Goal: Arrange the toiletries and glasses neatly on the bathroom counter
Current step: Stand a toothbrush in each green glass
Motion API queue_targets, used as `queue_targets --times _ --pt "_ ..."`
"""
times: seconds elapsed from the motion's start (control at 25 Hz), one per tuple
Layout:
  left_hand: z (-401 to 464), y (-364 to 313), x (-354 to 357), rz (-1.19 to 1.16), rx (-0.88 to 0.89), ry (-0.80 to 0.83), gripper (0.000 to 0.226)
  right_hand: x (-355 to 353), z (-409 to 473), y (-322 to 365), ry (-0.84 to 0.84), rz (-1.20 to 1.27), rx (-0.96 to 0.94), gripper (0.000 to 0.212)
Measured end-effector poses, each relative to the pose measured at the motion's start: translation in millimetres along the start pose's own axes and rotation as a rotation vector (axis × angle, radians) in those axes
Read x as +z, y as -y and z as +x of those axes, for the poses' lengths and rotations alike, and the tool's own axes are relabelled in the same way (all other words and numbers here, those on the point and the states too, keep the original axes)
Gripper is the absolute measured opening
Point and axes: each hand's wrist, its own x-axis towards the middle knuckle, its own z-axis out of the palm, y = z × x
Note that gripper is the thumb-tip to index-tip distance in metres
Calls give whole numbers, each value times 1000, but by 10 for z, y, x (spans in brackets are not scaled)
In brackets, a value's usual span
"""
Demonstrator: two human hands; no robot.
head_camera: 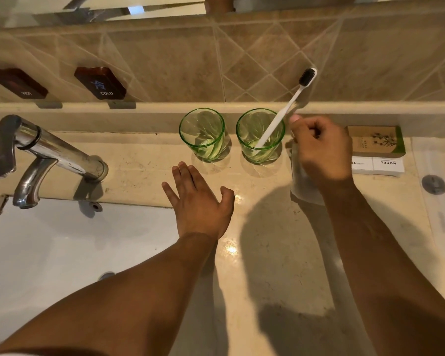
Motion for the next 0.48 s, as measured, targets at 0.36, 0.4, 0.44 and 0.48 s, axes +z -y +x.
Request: queue_targets --times 0.36,0.4,0.44,0.48 --pt "-26 -33 -101 3 -21 85 93 -200 -2014 -442 729 -292 -214 4" --pt "-23 -40 -93 4 -19 85 93 -212 -2220 -469 830 -328 -270 4" --pt "-24 -35 -86 5 -18 85 93 -224 -2398 -483 903 -356 -307 8" --pt "-25 -26 -81 8 -22 82 93 -231 -2547 -491 951 -366 -329 14"
